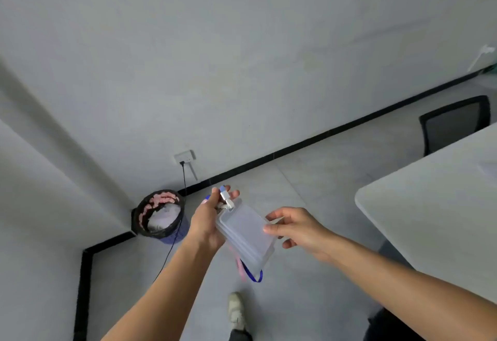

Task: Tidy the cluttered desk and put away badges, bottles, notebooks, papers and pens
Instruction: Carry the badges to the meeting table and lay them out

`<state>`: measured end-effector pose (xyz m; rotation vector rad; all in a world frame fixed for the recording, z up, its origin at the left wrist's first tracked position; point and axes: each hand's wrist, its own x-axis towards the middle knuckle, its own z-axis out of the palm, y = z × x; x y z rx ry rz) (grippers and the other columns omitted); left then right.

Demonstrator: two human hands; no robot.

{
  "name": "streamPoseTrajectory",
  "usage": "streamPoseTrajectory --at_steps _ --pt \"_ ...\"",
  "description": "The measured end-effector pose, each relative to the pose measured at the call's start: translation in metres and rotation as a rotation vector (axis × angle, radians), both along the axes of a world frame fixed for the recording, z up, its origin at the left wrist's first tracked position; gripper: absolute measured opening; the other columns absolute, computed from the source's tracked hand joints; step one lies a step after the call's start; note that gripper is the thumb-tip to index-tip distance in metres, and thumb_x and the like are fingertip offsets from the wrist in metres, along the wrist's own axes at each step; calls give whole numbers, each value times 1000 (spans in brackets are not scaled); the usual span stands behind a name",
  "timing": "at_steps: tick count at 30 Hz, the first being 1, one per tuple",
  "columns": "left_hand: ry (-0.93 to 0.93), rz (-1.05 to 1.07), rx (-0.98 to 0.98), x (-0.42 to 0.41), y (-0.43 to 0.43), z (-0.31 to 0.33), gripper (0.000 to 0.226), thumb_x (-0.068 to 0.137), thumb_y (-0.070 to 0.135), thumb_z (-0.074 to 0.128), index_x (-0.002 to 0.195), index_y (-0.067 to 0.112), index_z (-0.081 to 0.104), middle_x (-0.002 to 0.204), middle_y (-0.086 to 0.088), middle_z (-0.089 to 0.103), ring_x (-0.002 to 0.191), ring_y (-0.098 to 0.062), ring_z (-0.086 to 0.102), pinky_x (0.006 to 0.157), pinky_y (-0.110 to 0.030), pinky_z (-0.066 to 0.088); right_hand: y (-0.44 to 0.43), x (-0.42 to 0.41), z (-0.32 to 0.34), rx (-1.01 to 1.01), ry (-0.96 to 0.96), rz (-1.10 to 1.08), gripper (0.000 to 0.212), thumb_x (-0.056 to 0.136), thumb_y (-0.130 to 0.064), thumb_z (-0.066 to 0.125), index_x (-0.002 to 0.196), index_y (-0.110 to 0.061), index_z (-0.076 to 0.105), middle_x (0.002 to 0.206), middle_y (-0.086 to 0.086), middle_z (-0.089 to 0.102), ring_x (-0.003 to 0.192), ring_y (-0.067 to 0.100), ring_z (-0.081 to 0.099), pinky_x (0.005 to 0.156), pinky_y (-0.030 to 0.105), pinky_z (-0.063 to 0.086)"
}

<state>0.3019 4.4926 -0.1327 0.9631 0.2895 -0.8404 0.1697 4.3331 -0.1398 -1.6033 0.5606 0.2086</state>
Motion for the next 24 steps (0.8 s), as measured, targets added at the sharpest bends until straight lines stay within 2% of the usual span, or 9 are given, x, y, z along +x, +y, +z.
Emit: streamPoseTrajectory --at_steps 3,5,7,10,13,15,17,20,24 --pt "-4 -76 -37 57 -38 -6 25 102 36 40 98 16 54 81 -4 64 61 -20 61 62 -32 52 -28 40 0 77 71 -47 40 83 -34 76 118 -21 62 97 5 64 79 14 59 65 25 51" --pt "3 -144 -52 91 -63 -2 26 103 35 37 96 16 54 77 -4 64 59 -20 60 58 -30 53 -44 64 4 179 93 -19 21 88 -33 71 99 -16 65 79 1 56 69 14 53 61 28 48" --pt "12 -205 -53 124 -89 5 28 103 34 38 96 15 57 74 -4 67 58 -20 61 57 -29 53 -61 88 9 245 101 -42 23 91 -35 67 87 -12 63 73 1 51 65 14 51 61 29 47" --pt "5 -274 -65 165 -132 23 31 102 37 40 100 13 60 76 -8 68 63 -21 65 63 -31 54 -83 119 18 291 73 -152 31 90 -38 67 98 -8 70 87 8 61 75 19 60 65 31 51" --pt "31 -347 -93 186 -178 35 33 98 42 47 99 12 57 77 -10 65 80 -25 63 79 -36 50 -109 136 22 371 30 -335 39 94 -34 61 114 -1 66 100 17 65 76 25 68 61 29 52" --pt "-1 -408 -68 195 -213 31 25 95 36 56 102 12 58 69 -8 64 89 -26 64 87 -39 49 -133 141 20 389 23 -388 41 95 -33 59 119 1 62 103 19 66 76 27 69 55 25 49" --pt "-48 -430 -5 204 -245 25 16 92 23 62 103 11 60 55 -5 55 84 -25 66 92 -44 49 -154 145 20 412 32 -418 38 95 -31 60 116 0 63 99 18 68 74 26 69 50 23 46" --pt "-25 -454 25 220 -300 19 9 91 16 64 95 9 62 47 -3 42 65 -23 59 89 -42 50 -196 153 11 442 7 -475 31 96 -26 58 110 0 64 91 14 67 63 20 63 45 20 41" --pt "-37 -508 0 246 -381 6 10 89 18 66 91 9 61 54 -4 55 70 -24 65 80 -40 53 -273 175 -3 440 -64 -508 34 98 -23 57 117 5 61 91 14 62 62 15 58 46 19 43"
